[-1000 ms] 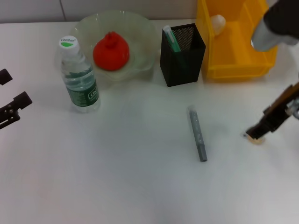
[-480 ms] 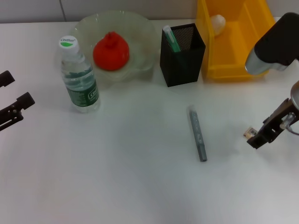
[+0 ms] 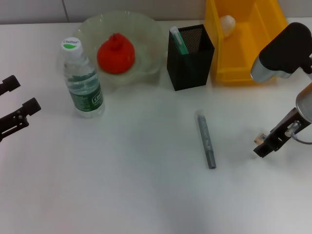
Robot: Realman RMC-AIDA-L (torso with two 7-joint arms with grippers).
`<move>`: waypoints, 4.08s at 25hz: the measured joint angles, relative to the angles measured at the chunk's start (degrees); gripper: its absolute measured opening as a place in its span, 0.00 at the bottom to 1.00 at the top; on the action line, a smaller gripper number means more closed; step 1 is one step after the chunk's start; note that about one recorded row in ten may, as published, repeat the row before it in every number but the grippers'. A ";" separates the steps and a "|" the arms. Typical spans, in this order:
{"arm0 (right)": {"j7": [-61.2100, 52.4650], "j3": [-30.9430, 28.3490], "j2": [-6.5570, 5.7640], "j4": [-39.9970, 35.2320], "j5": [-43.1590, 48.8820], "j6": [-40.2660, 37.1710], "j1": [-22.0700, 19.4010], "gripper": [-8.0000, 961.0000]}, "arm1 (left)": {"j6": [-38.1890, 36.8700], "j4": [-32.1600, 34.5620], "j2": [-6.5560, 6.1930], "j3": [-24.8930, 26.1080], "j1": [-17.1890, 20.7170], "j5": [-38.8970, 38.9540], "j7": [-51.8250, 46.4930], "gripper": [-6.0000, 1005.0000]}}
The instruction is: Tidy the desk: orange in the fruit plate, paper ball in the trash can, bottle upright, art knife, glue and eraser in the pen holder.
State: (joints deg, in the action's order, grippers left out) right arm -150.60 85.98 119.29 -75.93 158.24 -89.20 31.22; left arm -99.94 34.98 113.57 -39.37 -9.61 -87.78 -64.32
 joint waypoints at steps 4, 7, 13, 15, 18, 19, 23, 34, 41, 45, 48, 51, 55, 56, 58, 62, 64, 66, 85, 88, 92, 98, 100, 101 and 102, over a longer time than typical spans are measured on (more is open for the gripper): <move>0.00 -0.22 0.03 2.77 -0.33 1.02 1.12 0.71 | 0.26 0.00 0.44 0.24 -0.08 -0.03 0.25 0.81; -0.08 -0.22 0.04 3.91 -0.36 1.82 1.47 0.70 | 0.29 0.00 0.58 0.22 -0.15 -0.03 0.31 0.81; -0.60 -0.77 0.07 4.83 -0.40 2.06 1.48 0.70 | 0.23 0.02 0.52 0.26 0.02 -0.02 -0.09 0.81; -0.62 -1.66 0.07 4.96 -0.45 2.07 1.46 0.61 | 0.17 0.02 0.43 0.26 0.06 0.01 -0.14 0.81; -0.56 -3.07 0.07 5.04 -0.98 2.10 1.22 0.48 | 0.22 0.00 0.46 0.26 0.01 -0.01 -0.16 0.81; -0.44 -3.35 0.06 5.04 -1.40 2.11 1.09 0.44 | 0.25 0.00 0.49 0.27 -0.02 -0.02 -0.15 0.81; -0.23 -3.74 0.02 4.67 -2.59 2.25 0.68 0.27 | 0.28 0.00 0.61 0.26 -0.06 -0.02 -0.07 0.81; -0.54 -4.83 0.10 -13.70 -5.83 -1.04 -1.02 0.31 | 0.28 0.00 0.63 0.26 0.26 -0.03 0.37 0.81; -0.51 -4.28 0.19 -18.39 -9.84 11.26 0.01 0.33 | 0.27 0.00 0.76 0.01 0.31 -0.02 1.23 0.81; 0.23 -4.27 0.07 -16.24 -11.46 16.52 0.61 0.34 | 0.27 -0.01 0.81 -0.05 0.38 -0.03 1.39 0.81; 1.17 -4.22 0.05 -12.65 -12.26 19.70 2.03 0.35 | 0.26 -0.08 0.81 0.11 0.38 -0.05 1.63 0.81; 2.60 -4.14 0.14 -8.37 -13.44 22.80 3.23 0.36 | 0.27 -0.10 0.80 0.22 0.38 -0.07 1.71 0.81; 5.28 -4.07 0.11 -3.54 -16.84 27.40 4.20 0.37 | 0.28 -0.10 0.79 0.25 0.38 -0.10 1.73 0.81; 6.11 -4.08 0.09 -2.21 -17.71 28.29 4.58 0.37 | 0.31 -0.10 0.78 0.26 0.35 -0.11 1.74 0.81; 6.92 -4.35 0.05 0.58 -18.35 29.35 5.66 0.38 | 0.34 -0.09 0.77 0.26 0.27 -0.11 1.74 0.81; 7.16 -4.85 -0.04 5.53 -18.37 30.34 7.90 0.39 | 0.39 -0.09 0.78 0.26 0.15 -0.12 1.74 0.81; 7.16 -4.86 -0.06 6.74 -18.22 31.28 8.20 0.39 | 0.39 -0.09 0.78 0.26 0.15 -0.12 1.74 0.81; 7.16 -4.86 -0.07 7.21 -18.21 32.32 8.19 0.40 | 0.44 -0.09 0.78 0.26 0.08 -0.12 1.75 0.81; 10.96 -10.97 -0.20 -10.31 -17.60 15.68 3.46 0.67 | 0.63 -0.08 0.92 0.26 0.01 -0.11 1.17 0.81; 13.69 -11.47 -0.23 -13.48 -17.71 10.29 2.95 0.66 | 0.69 -0.08 1.27 0.26 -0.17 -0.11 1.02 0.81; 22.80 -11.55 -0.25 -16.28 -17.79 1.32 3.60 0.66 | 0.91 -0.08 1.31 -0.04 -0.60 -0.11 0.43 0.81; 39.47 -11.72 -0.74 -17.98 -16.31 -9.61 7.87 0.67 | 1.05 -0.08 2.59 0.18 -0.81 -1.38 -0.86 0.81; 46.49 -11.59 -0.75 -18.18 -14.67 -11.64 9.02 0.67 | 1.12 -0.08 3.29 0.28 -0.73 -1.36 -0.67 0.81; 49.35 -11.46 -0.64 -18.09 -13.71 -12.25 9.56 0.67 | 1.12 -0.08 3.29 0.28 -0.73 -1.36 -0.67 0.81; 52.25 -11.24 -0.50 -17.78 -12.47 -12.87 10.17 0.67 | 1.40 -0.08 3.92 0.36 -0.53 -1.26 -0.44 0.81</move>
State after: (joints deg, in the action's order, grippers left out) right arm -98.34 74.74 118.79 -93.71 145.77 -102.07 41.38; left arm -98.54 34.90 117.48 -39.01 -10.14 -89.04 -64.76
